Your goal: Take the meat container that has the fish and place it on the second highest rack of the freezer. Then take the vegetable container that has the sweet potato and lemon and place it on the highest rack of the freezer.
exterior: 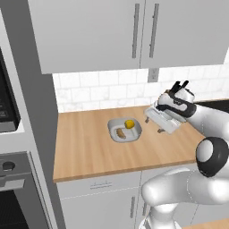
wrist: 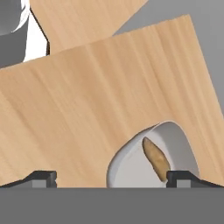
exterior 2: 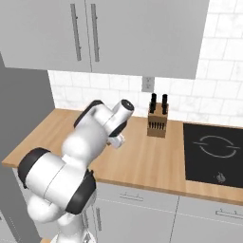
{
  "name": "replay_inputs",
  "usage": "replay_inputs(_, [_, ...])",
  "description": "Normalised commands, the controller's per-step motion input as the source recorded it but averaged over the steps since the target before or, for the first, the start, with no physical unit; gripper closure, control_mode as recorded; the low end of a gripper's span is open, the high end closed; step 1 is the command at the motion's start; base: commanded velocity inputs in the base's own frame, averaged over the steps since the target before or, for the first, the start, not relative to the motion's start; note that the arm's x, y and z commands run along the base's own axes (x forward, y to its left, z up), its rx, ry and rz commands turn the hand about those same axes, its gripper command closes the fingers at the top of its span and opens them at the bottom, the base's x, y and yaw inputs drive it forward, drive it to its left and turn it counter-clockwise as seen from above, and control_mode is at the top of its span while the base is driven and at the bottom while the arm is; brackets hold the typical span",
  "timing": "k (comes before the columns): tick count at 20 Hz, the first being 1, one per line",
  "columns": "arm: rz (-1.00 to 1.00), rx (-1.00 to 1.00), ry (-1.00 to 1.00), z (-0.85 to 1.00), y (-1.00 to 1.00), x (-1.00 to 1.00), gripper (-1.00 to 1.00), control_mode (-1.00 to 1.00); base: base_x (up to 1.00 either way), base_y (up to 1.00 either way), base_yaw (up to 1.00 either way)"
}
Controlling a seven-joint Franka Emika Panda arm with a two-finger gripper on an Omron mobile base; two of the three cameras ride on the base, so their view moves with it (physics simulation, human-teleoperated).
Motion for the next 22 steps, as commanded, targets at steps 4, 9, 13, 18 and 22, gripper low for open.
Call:
replay_inputs(4, [0.13,0.00,0.04,-0.20,0.03,0.54,-1.00,-1.00,0.00,0.00,0.00])
replay_inputs(9, [0.09,-0.05,0.01,-0.14,0.12,0.13,-1.00,-1.00,0.00,0.00,0.00])
replay_inputs(13, [0.04,-0.07,0.00,-0.23,0.19,0.00,-1.00,-1.00,0.00,0.00,0.00])
replay_inputs(18, [0.01,-0.03,0.00,-0.21,0.07,0.00,-1.00,-1.00,0.00,0.00,0.00])
replay_inputs(22, [0.00,-0.03,0.00,-0.19,0.28,0.12,-1.00,-1.00,0.00,0.00,0.00])
